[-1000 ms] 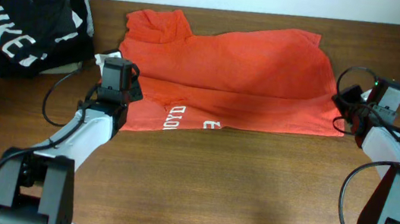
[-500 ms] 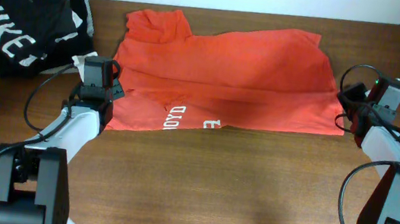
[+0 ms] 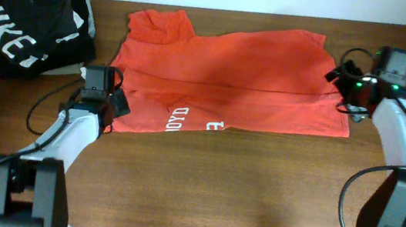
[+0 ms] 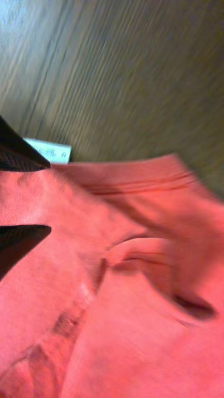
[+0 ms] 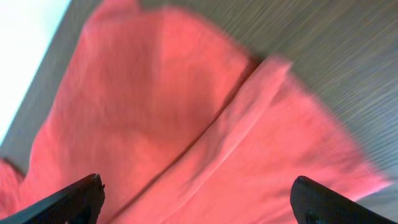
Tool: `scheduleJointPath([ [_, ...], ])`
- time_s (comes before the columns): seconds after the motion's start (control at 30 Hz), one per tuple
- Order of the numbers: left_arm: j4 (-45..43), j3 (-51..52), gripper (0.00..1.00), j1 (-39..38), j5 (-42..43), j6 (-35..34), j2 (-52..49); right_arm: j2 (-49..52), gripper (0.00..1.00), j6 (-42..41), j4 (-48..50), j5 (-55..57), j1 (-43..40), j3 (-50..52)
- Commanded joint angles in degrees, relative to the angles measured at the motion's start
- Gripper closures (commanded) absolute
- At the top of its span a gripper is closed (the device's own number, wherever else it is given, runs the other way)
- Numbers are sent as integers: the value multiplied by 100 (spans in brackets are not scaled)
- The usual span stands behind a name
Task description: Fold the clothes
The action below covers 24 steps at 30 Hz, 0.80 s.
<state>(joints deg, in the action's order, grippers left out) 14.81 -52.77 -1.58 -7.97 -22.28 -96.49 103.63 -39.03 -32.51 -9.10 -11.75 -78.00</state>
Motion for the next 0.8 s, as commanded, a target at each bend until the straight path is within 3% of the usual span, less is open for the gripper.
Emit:
scheduleJointPath([
  [0.0,35,-13,83,0,286,22,-293,382,1,-481,46,352,417,151],
  [0.07,70,-13,95,0,315,20,-293,544,31,-662,61,389,505,151],
  [0.13,116,-13,99,0,568,20,-293,638,50,-761,81,380,503,151],
  [0.4,490,-11,99,0,815,7,-614,678,49,-756,120,531,498,151],
  [0.53,907,-13,99,57,249,-278,-669,678,47,-756,118,533,498,160],
  [0.6,1108,-15,99,210,256,-317,-669,678,41,-754,118,538,498,160],
  [0.77,1665,-22,99,981,262,-595,-669,680,41,-758,-9,704,498,162],
])
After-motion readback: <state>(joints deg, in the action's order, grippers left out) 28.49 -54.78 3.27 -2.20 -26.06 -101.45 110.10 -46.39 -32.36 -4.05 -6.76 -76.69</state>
